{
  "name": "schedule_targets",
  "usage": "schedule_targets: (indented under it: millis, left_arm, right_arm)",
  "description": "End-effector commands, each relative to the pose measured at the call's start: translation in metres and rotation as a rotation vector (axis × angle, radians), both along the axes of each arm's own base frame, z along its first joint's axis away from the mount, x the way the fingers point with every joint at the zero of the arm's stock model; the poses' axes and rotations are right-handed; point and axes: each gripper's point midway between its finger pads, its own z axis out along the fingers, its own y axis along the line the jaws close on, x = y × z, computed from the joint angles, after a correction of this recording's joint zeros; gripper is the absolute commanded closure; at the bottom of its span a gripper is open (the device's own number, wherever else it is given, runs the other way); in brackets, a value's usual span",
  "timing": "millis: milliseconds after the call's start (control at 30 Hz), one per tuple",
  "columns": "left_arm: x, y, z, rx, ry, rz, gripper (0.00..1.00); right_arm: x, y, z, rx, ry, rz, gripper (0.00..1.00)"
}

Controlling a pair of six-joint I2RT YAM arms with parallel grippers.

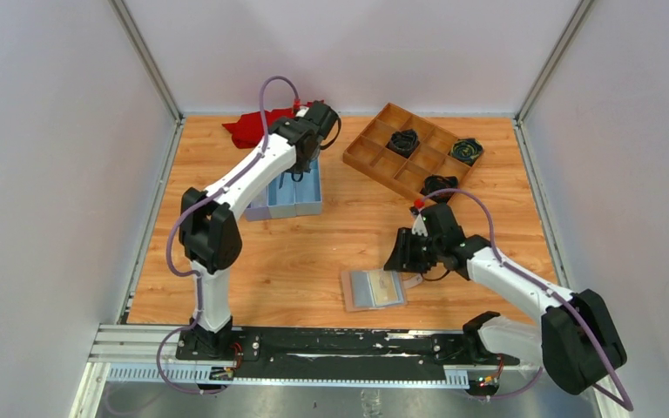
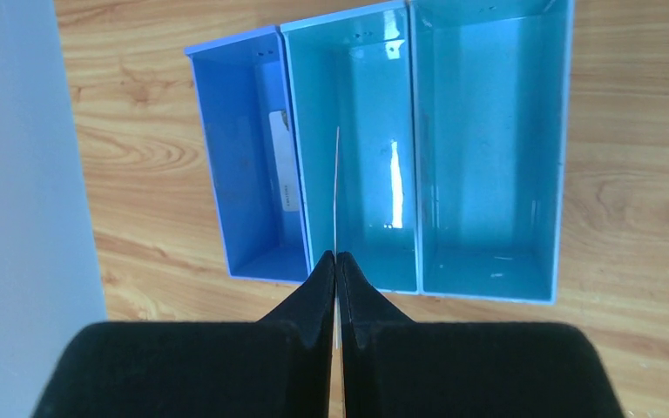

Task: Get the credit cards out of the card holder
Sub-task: Place the credit card in the storage box.

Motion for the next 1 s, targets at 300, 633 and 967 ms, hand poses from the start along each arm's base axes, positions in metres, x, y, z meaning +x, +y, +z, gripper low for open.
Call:
schedule_targets:
  millis: [300,633,967]
  left_arm:
    - [0.036,0.023,-0.042,0.096,0.031,0.117,1.0]
    - [0.006,0.037,-0.087,0.113,0.119,0.2,1.0]
    - [-0.011,0.052,-0.104,0.145,0.101,0.277,1.0]
  right_arm:
    - [0.057,-0.033,0.029,-0.276,-0.134,0.002,0.52]
    - [0.065,-0.029,0.017,-0.27,-0.073,0.021,0.52]
    - [0.063,-0.022,0.011,-0.238,-0.044,0.019,0.53]
